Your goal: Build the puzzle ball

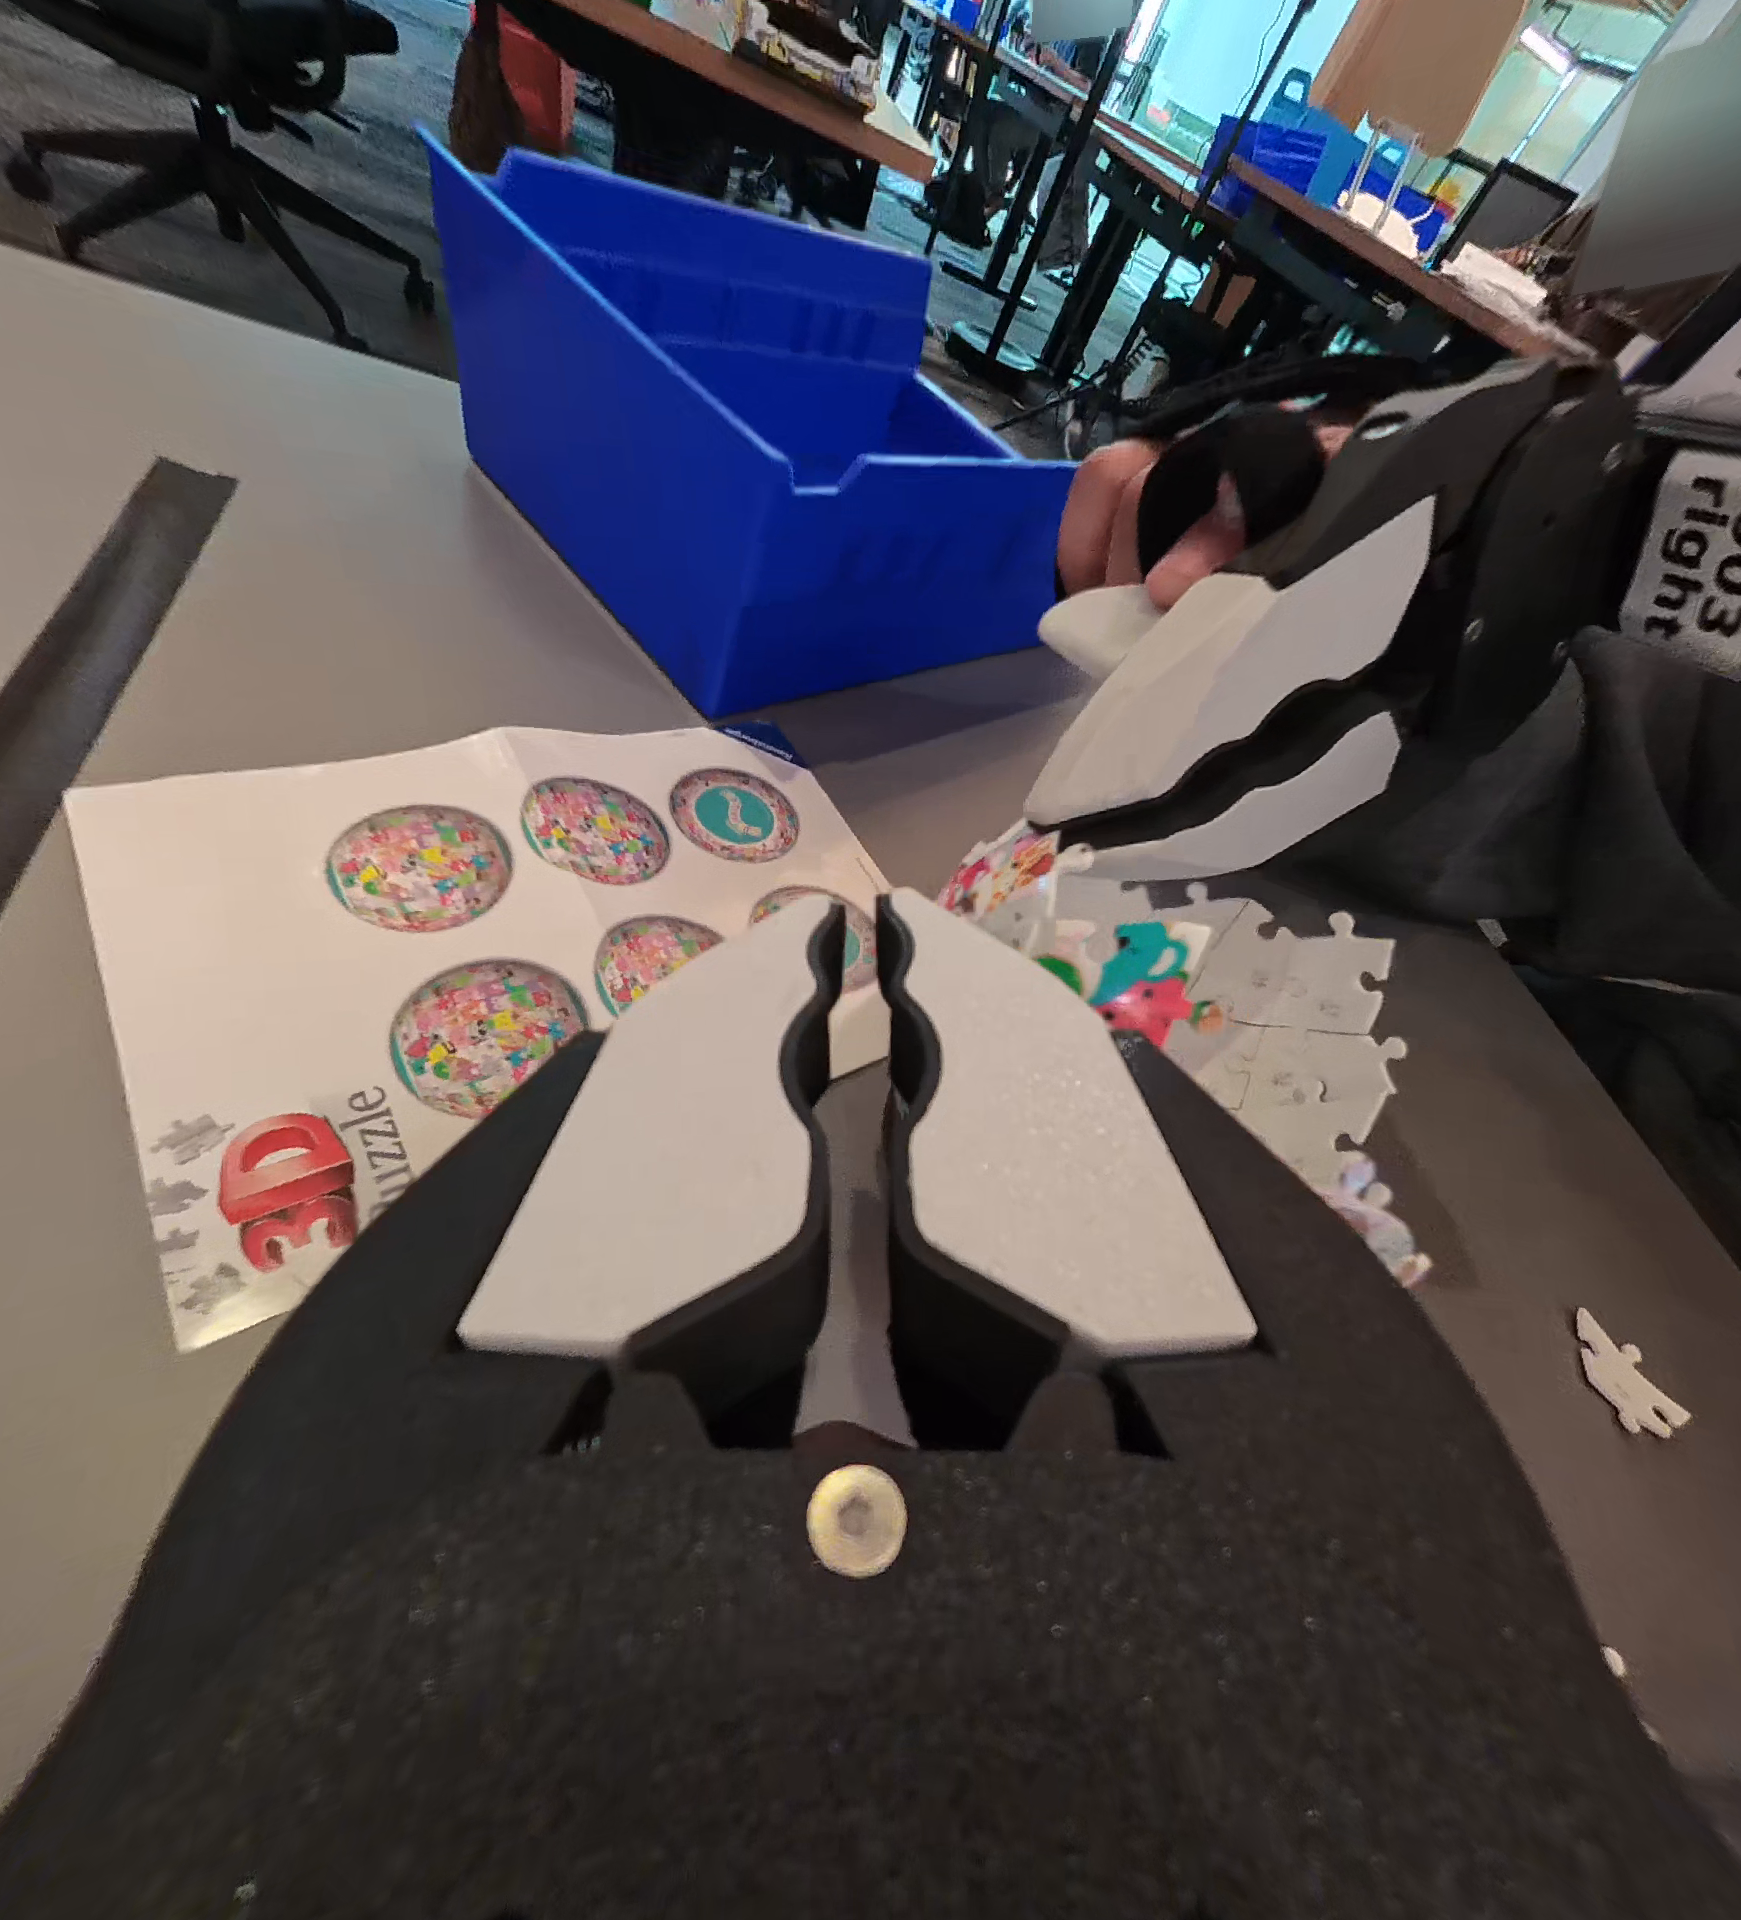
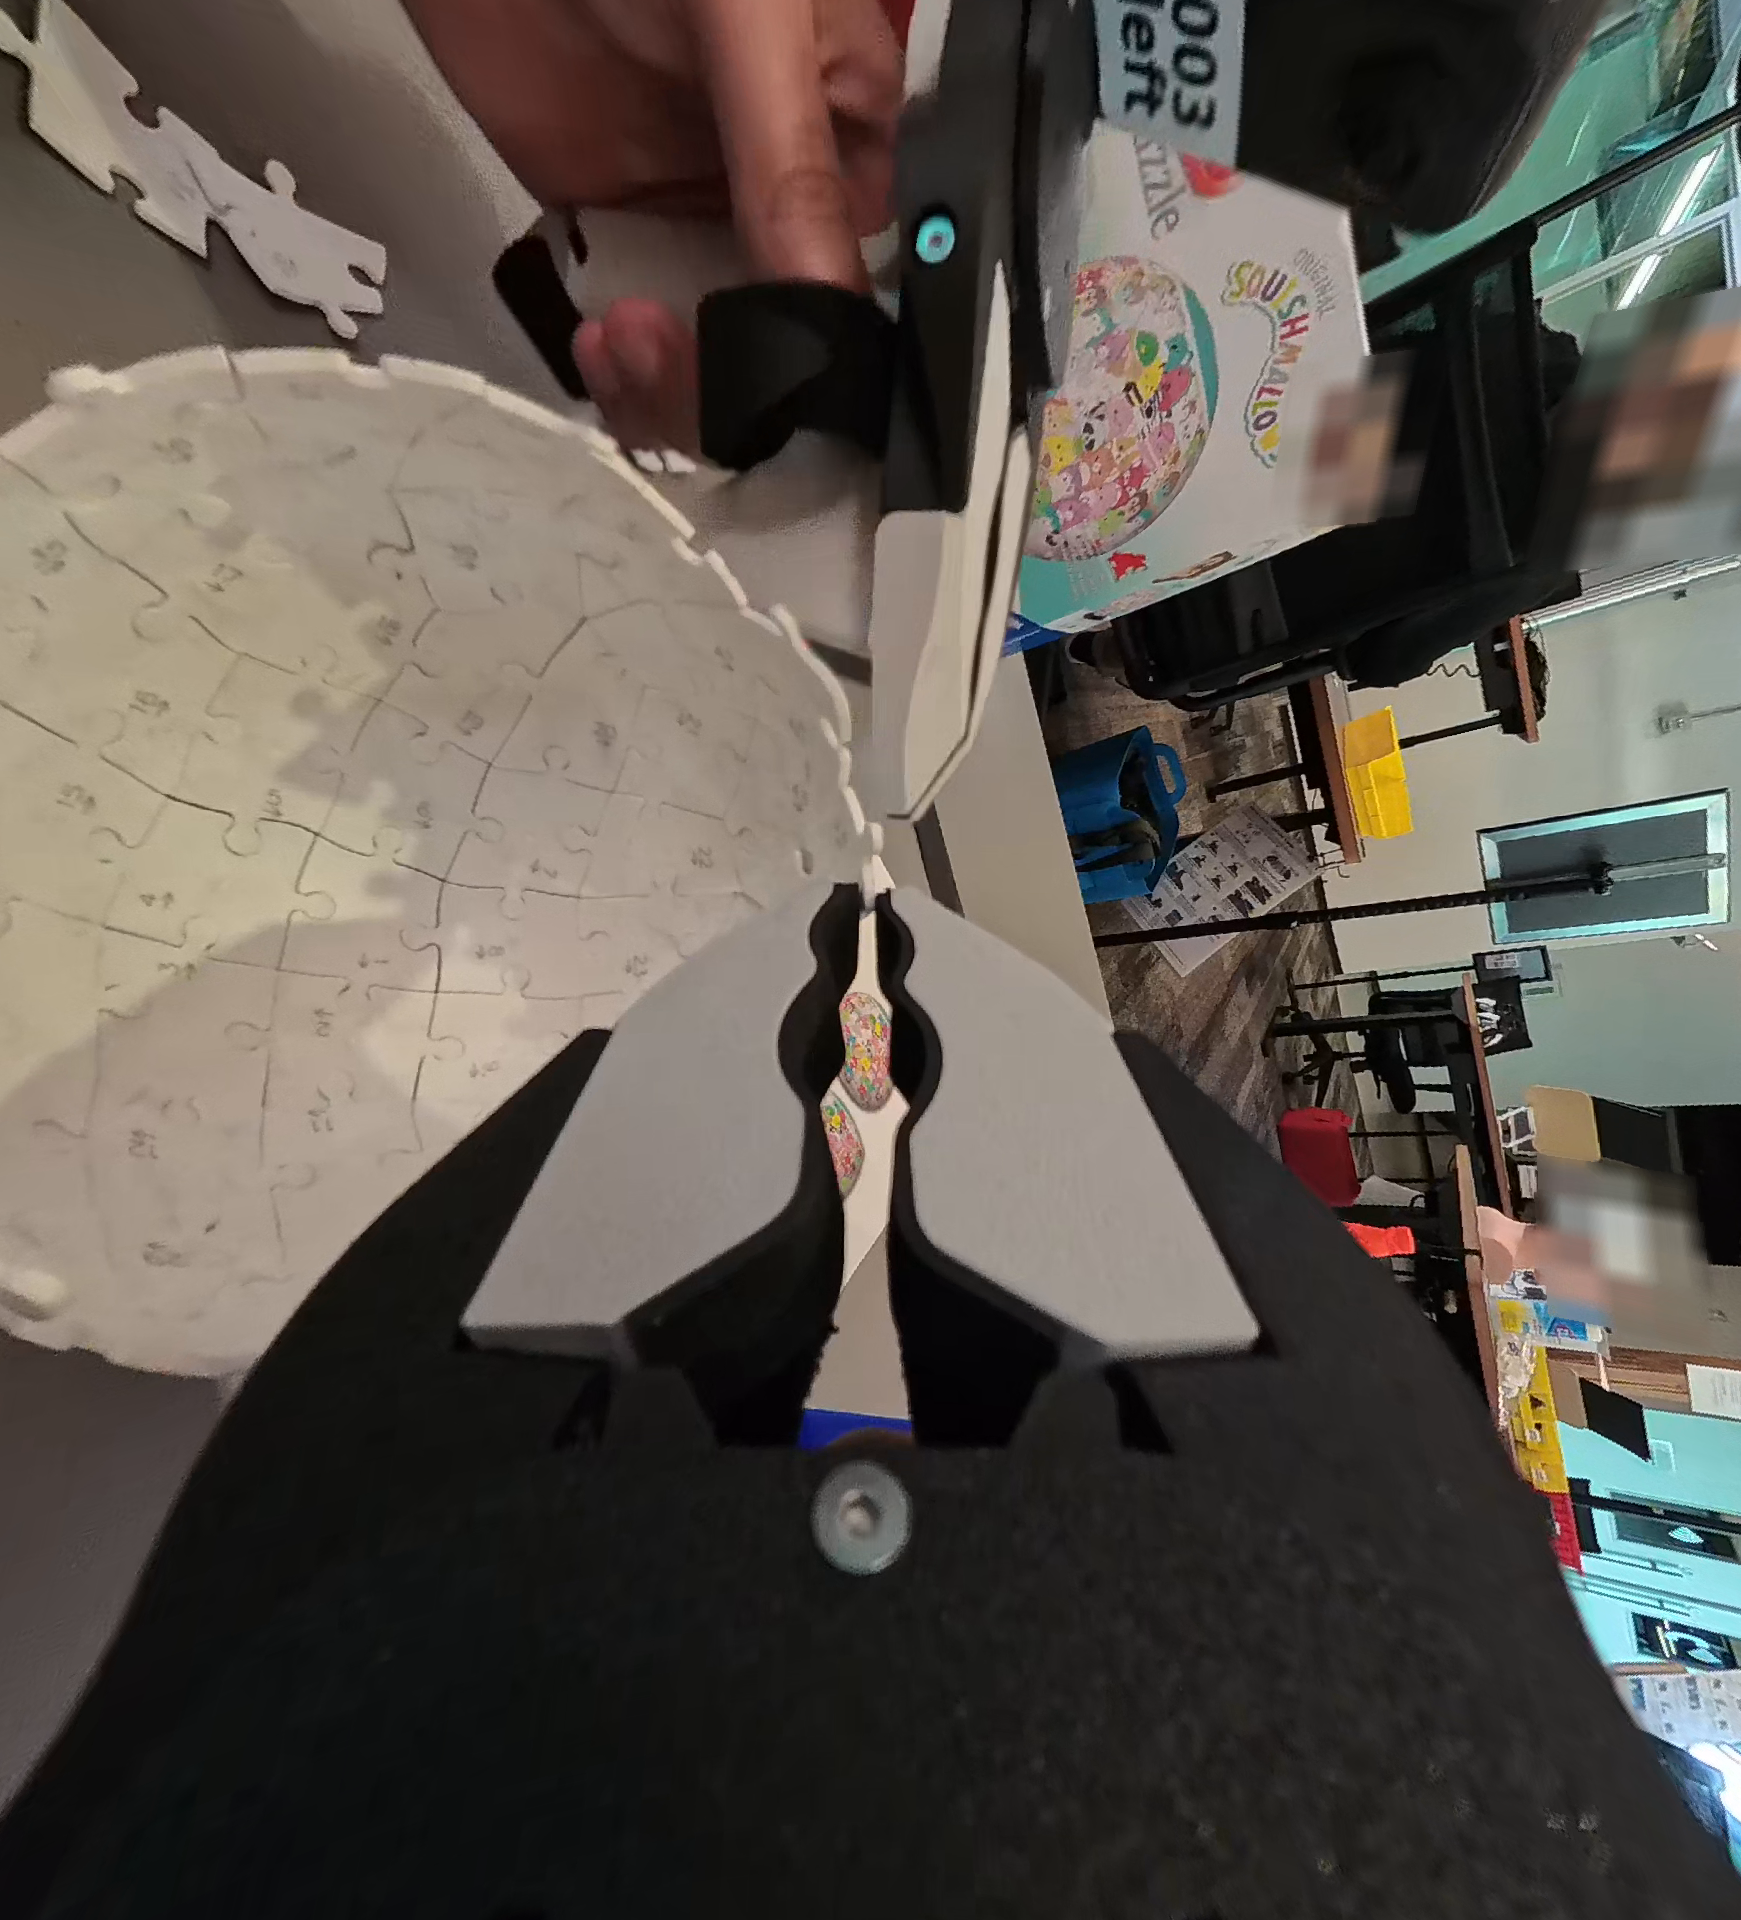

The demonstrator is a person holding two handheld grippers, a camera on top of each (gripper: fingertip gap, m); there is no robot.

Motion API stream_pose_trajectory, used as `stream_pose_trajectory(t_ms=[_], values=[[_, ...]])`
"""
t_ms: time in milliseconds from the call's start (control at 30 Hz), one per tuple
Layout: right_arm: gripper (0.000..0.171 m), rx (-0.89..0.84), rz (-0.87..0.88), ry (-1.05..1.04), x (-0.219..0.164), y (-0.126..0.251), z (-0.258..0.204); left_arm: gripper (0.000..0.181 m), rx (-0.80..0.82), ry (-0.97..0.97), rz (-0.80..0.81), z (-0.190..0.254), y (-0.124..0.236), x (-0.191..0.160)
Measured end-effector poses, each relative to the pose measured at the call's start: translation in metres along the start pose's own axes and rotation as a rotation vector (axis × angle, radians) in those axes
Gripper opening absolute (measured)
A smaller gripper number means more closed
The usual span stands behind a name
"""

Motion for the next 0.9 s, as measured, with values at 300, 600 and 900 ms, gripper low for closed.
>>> stream_pose_trajectory(t_ms=[300, 600, 900], values=[[0.003, 0.000, -0.005, -0.018, 0.000, 0.000, 0.001, 0.014, 0.054, -0.126, -0.056, 0.023, 0.014, 0.021], [0.003, 0.001, -0.005, -0.017, 0.000, 0.000, 0.000, 0.001, 0.117, -0.262, -0.236, 0.045, -0.003, 0.022], [0.003, -0.006, -0.010, -0.004, 0.000, 0.000, -0.001, 0.011, 0.145, -0.153, -0.204, 0.032, 0.001, 0.023]])
Point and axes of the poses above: each gripper's, where its closed fingertips meet, y back along the fingers, x out of its top, z = x × y across the jaws, the point moved 3 cm from there along y, back along the fingers, and after that the axes turned 3 degrees about x, right-handed, at the moved point
